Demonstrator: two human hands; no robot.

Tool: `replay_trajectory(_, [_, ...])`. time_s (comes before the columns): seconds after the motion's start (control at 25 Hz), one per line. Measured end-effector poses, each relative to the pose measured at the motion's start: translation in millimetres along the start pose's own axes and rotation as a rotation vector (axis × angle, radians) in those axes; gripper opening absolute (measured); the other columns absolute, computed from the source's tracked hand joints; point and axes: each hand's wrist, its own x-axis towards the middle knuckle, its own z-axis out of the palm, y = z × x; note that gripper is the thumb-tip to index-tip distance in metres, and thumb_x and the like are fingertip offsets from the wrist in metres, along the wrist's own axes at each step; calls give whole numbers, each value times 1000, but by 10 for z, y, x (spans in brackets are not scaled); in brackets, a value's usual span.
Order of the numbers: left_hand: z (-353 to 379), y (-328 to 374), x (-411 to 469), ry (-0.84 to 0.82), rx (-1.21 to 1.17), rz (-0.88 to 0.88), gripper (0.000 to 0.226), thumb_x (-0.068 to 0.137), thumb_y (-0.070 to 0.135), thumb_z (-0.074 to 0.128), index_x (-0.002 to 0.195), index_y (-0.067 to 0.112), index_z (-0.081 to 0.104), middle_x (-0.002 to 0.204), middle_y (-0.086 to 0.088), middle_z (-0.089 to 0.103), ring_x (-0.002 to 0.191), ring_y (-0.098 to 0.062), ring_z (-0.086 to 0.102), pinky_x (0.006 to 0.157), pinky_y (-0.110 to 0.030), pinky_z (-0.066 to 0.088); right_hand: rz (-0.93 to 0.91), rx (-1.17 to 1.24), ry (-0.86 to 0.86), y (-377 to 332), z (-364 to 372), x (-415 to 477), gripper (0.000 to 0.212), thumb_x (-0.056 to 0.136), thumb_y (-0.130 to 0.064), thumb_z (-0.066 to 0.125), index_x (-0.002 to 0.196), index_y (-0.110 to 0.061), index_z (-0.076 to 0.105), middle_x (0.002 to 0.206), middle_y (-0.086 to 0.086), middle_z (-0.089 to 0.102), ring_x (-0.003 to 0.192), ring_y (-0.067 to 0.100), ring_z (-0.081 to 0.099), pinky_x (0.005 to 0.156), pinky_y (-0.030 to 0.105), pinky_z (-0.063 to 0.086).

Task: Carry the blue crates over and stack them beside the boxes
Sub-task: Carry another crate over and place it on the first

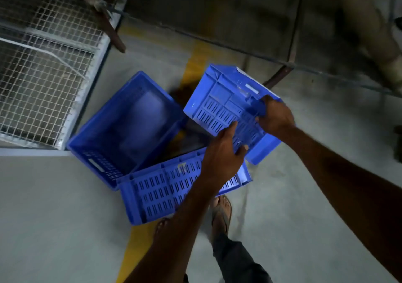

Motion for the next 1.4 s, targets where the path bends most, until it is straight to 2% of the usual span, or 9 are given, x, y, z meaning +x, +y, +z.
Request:
replay_trajectory(0.2, [-279, 280, -260, 74, 116, 105, 67, 90, 27, 64, 152, 21, 38, 152, -7, 43, 139, -29, 42, 109, -47, 41, -203, -81, 33, -391, -644, -879, 51, 81, -20, 67, 130, -23, 56, 119, 11, 69, 112, 35, 63, 87, 40, 51])
replay_trajectory(0.36, [-799, 569, -969, 285, 314, 210, 36, 92, 39, 61, 125, 29, 55, 126, -2, 50, 113, -27, 53, 90, -46, 47, -339, -159, 60, -672, -1172, -1897, 45, 75, -21, 67, 118, -32, 61, 110, -2, 71, 106, 28, 66, 80, 35, 52])
replay_trajectory(0.48, [-1329, 636, -1478, 374, 564, 259, 61, 86, 49, 70, 140, 29, 48, 134, -1, 49, 117, -27, 48, 97, -43, 40, -424, -222, 92, -899, -1597, -2472, 43, 71, -20, 66, 113, -33, 64, 103, -4, 73, 100, 28, 67, 77, 34, 51])
replay_trajectory(0.6, [-2001, 785, -1877, 174, 575, 420, 60, 83, 62, 66, 133, 31, 57, 135, 6, 57, 127, -22, 51, 106, -41, 36, -542, -242, 196, -1220, -2024, -3132, 46, 66, -15, 66, 109, -32, 67, 100, -4, 74, 96, 26, 68, 79, 34, 49])
replay_trajectory(0.68, [-2328, 1013, -2249, -6, 546, 448, 45, 89, 57, 64, 126, 32, 60, 119, 4, 69, 114, -24, 62, 93, -39, 44, -621, -205, 238, -1426, -2231, -3587, 50, 64, -12, 69, 110, -32, 68, 101, -6, 74, 97, 23, 68, 82, 35, 49])
replay_trajectory(0.88, [-2953, 1038, -3575, 196, 443, 356, 47, 82, 56, 71, 118, 26, 68, 101, -1, 75, 102, -24, 69, 80, -32, 49, -815, -198, 244, -1850, -2674, -4433, 55, 65, -42, 81, 116, -30, 67, 108, -6, 70, 106, 20, 62, 90, 34, 42])
replay_trajectory(1.08, [-3425, 871, -5433, 260, 453, 168, 17, 83, 47, 77, 88, 36, 65, 76, 29, 62, 73, 14, 58, 68, -9, 38, -1126, -5, -154, -2270, -2861, -5223, 79, 51, -59, 92, 119, -38, 59, 117, -21, 58, 111, 1, 55, 96, 28, 46])
replay_trajectory(1.28, [-2971, 806, -7542, 387, 281, -107, 30, 77, 51, 82, 86, 27, 67, 78, 9, 69, 70, -9, 63, 68, -35, 52, -1403, 257, -479, -2656, -2190, -6380, 42, 61, -36, 95, 88, -14, 71, 89, 1, 70, 84, 14, 68, 78, 42, 54])
replay_trajectory(1.4, [-2250, 731, -8442, 485, 297, -264, 47, 66, 59, 86, 89, 26, 62, 84, 9, 70, 75, -15, 62, 65, -35, 47, -1548, 303, -582, -2810, -1384, -7395, 40, 55, -26, 97, 75, -13, 65, 73, 1, 65, 71, 3, 58, 68, 34, 51])
